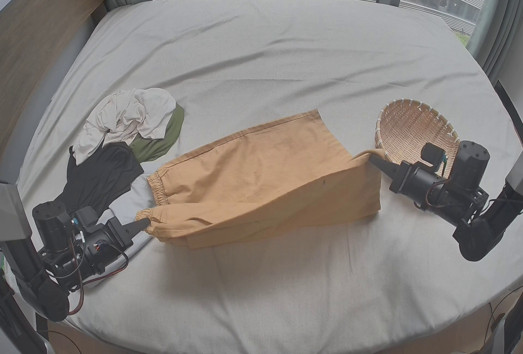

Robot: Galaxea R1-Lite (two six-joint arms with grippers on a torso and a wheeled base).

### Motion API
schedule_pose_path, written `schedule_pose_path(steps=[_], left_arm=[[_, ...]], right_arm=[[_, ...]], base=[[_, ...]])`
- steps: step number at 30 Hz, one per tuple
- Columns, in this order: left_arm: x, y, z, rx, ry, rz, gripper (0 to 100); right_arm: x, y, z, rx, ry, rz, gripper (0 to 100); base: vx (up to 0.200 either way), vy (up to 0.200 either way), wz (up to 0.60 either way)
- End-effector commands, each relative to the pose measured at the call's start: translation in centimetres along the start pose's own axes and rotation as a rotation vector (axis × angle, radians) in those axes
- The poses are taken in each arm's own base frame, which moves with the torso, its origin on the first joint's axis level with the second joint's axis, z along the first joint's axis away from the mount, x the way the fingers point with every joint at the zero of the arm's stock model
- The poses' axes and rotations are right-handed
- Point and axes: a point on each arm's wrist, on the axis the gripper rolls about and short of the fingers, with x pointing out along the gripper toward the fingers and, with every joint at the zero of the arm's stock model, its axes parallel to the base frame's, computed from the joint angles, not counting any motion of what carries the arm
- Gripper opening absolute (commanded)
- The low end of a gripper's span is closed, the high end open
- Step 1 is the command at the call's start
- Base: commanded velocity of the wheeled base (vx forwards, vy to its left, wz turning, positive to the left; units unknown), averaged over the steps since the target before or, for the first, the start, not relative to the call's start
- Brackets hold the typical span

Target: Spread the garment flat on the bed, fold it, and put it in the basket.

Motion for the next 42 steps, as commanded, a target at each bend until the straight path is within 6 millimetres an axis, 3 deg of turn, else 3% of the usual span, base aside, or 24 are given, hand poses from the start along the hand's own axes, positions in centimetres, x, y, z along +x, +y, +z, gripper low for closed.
schedule_pose_path(steps=[1,18,28,42], left_arm=[[0.6,-0.5,0.6,0.009,-0.036,-0.018,0],[1.9,-1.2,2.4,-0.021,-0.165,-0.013,0],[3.1,-0.9,2.9,-0.021,-0.189,-0.005,0],[4.6,-0.2,3.0,-0.024,-0.188,0.000,0]], right_arm=[[1.1,0.3,1.6,-0.021,-0.048,0.029,0],[3.5,0.8,4.3,-0.035,-0.077,0.045,0],[5.9,-0.7,3.7,-0.025,-0.051,0.025,0],[6.7,-0.9,4.8,-0.025,-0.054,0.014,0]], base=[[0.000,0.000,0.00],[0.000,0.000,0.00],[0.000,0.000,0.00],[0.000,0.000,0.00]])
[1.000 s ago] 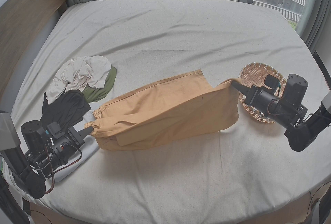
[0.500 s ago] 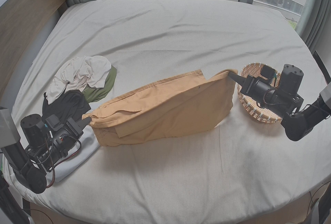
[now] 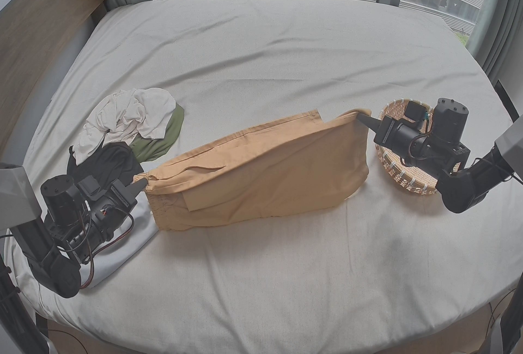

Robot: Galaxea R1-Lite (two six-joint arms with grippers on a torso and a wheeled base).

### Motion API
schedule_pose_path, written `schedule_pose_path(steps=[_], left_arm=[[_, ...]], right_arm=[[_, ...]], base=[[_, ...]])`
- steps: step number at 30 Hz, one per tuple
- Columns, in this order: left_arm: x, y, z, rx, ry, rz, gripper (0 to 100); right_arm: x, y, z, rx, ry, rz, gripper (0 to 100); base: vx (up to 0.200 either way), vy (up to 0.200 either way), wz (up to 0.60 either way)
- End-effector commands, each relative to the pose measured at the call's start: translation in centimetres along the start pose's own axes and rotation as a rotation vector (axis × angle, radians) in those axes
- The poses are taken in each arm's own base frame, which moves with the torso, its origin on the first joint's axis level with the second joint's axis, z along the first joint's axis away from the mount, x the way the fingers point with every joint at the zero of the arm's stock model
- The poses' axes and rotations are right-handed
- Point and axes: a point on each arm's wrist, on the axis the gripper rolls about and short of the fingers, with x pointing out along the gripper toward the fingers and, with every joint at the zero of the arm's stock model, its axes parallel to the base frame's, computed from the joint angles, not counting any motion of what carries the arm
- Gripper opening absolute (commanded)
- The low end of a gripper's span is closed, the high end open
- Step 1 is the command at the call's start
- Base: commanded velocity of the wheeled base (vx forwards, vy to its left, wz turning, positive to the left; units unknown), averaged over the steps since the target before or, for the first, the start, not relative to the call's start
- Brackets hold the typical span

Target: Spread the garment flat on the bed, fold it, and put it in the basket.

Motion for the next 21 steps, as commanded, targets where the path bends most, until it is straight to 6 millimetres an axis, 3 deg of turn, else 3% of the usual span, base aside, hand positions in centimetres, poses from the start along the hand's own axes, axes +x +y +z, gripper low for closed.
schedule_pose_path(steps=[1,15,21], left_arm=[[0.4,0.4,-0.2,-0.003,0.006,0.010,0],[1.1,0.8,0.2,-0.012,0.017,0.041,0],[2.1,1.1,0.4,-0.009,0.008,0.041,0]], right_arm=[[0.4,0.2,0.2,-0.004,-0.007,0.010,0],[4.3,-2.0,-1.4,-0.012,-0.016,0.018,0],[5.3,-2.2,-1.0,-0.022,-0.040,0.031,0]], base=[[0.000,0.000,0.00],[0.000,0.000,0.00],[0.000,0.000,0.00]])
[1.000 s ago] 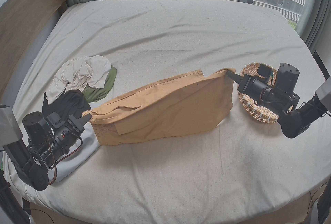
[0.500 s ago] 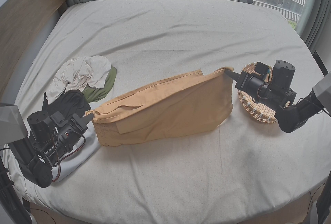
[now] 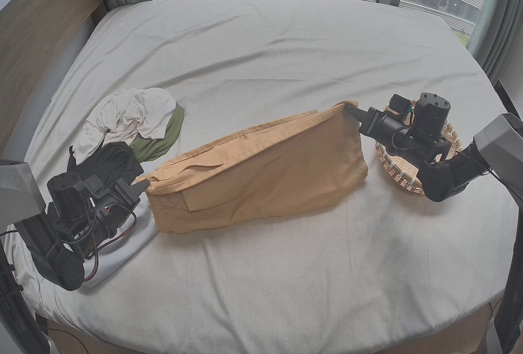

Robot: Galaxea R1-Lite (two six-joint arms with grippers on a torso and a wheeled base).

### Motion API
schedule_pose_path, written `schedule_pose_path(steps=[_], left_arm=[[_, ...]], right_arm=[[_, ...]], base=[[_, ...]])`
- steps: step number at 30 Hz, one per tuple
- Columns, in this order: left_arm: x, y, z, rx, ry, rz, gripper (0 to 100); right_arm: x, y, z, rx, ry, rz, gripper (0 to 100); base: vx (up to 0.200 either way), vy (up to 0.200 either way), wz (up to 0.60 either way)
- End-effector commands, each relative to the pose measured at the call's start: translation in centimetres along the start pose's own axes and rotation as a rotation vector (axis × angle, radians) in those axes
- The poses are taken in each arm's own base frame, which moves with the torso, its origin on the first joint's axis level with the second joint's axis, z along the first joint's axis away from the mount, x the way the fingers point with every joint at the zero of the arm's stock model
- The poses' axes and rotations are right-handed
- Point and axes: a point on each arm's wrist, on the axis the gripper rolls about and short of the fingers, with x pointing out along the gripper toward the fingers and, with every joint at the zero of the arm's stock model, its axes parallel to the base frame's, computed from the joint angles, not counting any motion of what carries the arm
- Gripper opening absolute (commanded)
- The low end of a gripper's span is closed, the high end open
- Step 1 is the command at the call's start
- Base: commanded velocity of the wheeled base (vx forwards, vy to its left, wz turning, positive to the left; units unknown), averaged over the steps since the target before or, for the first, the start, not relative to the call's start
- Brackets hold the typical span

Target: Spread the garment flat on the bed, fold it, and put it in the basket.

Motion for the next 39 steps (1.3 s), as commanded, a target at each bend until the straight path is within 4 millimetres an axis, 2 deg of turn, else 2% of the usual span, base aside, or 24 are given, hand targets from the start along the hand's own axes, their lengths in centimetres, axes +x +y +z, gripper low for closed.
schedule_pose_path(steps=[1,5,6,8,9,13,17,19,22,26,27,29,34,39], left_arm=[[1.0,0.4,0.4,-0.001,-0.007,0.006,0],[1.8,0.6,0.5,-0.003,-0.010,0.008,0],[1.9,0.6,0.7,-0.002,-0.015,0.007,0],[2.0,0.6,0.7,-0.002,-0.014,0.006,0],[2.0,0.7,0.7,-0.002,-0.014,0.006,100],[2.1,1.0,1.1,-0.004,-0.035,0.025,100],[2.0,1.4,1.4,-0.008,-0.059,0.067,100],[1.7,1.2,1.3,-0.006,-0.071,0.076,100],[0.7,0.5,0.8,0.001,-0.053,0.062,100],[-1.0,-0.7,-0.8,0.005,0.034,0.023,100],[-1.1,-0.8,-0.9,0.005,0.042,0.019,100],[-2.3,-1.2,-2.1,0.008,0.112,-0.018,100],[-4.2,-0.8,-3.9,0.083,0.228,-0.025,100],[-5.4,-0.5,-5.0,0.162,0.288,-0.020,100]], right_arm=[[1.1,-0.8,-0.8,0.001,0.008,0.000,0],[1.8,-1.3,-1.2,0.004,0.020,-0.005,0],[1.9,-1.4,-1.2,0.005,0.019,-0.001,100],[2.5,-1.6,-1.3,0.003,0.015,0.010,100],[2.8,-1.6,-1.4,0.006,0.010,0.014,100],[3.2,-2.2,-2.6,0.014,0.023,0.001,100],[2.2,-2.1,-3.4,0.023,0.047,-0.011,100],[0.5,-1.1,-2.5,0.023,0.041,-0.010,100],[-2.1,-0.2,-2.8,0.049,0.094,-0.035,100],[-6.0,0.3,-5.1,0.102,0.203,-0.090,100],[-6.3,0.3,-5.2,0.107,0.210,-0.093,100],[-8.1,0.3,-6.7,0.141,0.245,-0.116,100],[-9.9,0.0,-8.1,0.194,0.235,-0.154,100],[-10.2,-0.6,-9.6,0.234,0.278,-0.187,100]], base=[[0.000,0.000,0.00],[0.000,0.000,0.00],[0.000,0.000,0.00],[0.000,0.000,0.00],[0.000,0.000,0.00],[0.000,0.000,0.00],[0.000,0.000,0.00],[0.000,0.000,0.00],[0.000,0.000,0.00],[0.000,0.000,0.00],[0.000,0.000,0.00],[0.000,0.000,0.00],[0.000,0.000,0.00],[0.000,0.000,0.00]])
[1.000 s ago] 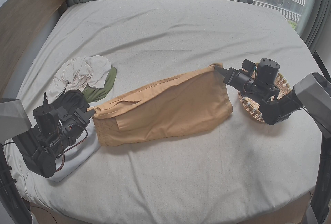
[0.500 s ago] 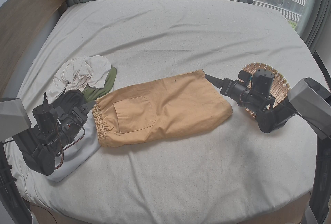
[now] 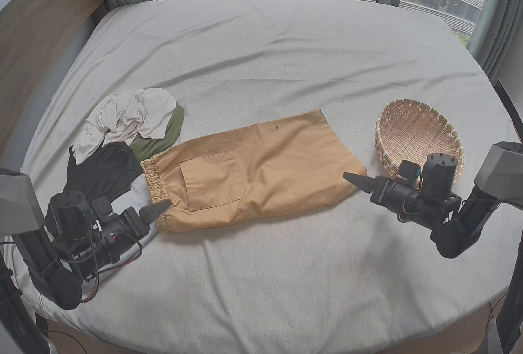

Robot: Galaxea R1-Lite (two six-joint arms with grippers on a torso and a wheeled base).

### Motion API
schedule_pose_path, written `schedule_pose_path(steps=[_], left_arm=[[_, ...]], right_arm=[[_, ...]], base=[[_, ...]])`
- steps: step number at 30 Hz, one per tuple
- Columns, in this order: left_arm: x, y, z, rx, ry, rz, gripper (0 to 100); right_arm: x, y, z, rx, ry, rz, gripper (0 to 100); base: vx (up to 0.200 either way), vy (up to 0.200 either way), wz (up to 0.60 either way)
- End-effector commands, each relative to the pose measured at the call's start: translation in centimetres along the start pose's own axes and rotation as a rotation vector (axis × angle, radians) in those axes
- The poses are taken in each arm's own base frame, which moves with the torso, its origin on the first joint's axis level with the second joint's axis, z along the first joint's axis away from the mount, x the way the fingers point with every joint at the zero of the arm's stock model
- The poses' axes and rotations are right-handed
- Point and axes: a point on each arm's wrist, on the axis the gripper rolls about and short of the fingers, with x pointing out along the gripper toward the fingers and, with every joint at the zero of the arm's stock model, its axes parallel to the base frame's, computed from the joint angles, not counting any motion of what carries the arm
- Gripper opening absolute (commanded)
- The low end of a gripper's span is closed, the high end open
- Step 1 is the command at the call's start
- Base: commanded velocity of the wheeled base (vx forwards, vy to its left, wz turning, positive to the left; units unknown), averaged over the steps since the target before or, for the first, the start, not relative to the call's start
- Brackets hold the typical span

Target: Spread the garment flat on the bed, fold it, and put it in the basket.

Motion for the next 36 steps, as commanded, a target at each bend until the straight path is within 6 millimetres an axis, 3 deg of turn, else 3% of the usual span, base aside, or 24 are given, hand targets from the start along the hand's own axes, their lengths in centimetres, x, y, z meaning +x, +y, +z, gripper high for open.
schedule_pose_path(steps=[1,8,22,32,36], left_arm=[[-1.5,-0.5,-1.5,0.053,0.066,-0.017,100],[-2.6,-0.5,-2.1,0.169,0.060,-0.026,100],[-2.7,-1.1,-1.7,0.146,0.033,-0.043,100],[-3.1,-1.0,-1.7,0.141,0.034,-0.035,100],[-3.2,-0.9,-1.7,0.140,0.032,-0.030,100]], right_arm=[[-0.8,-0.6,-1.3,0.037,0.034,-0.032,100],[1.1,-1.7,-2.3,0.041,0.044,-0.062,100],[5.7,-3.8,-2.3,0.044,0.037,-0.094,100],[8.6,-2.8,0.5,0.034,0.020,-0.070,100],[9.3,-2.0,0.8,0.031,0.028,-0.056,100]], base=[[0.000,0.000,0.00],[0.000,0.000,0.00],[0.000,0.000,0.00],[0.000,0.000,0.00],[0.000,0.000,0.00]])
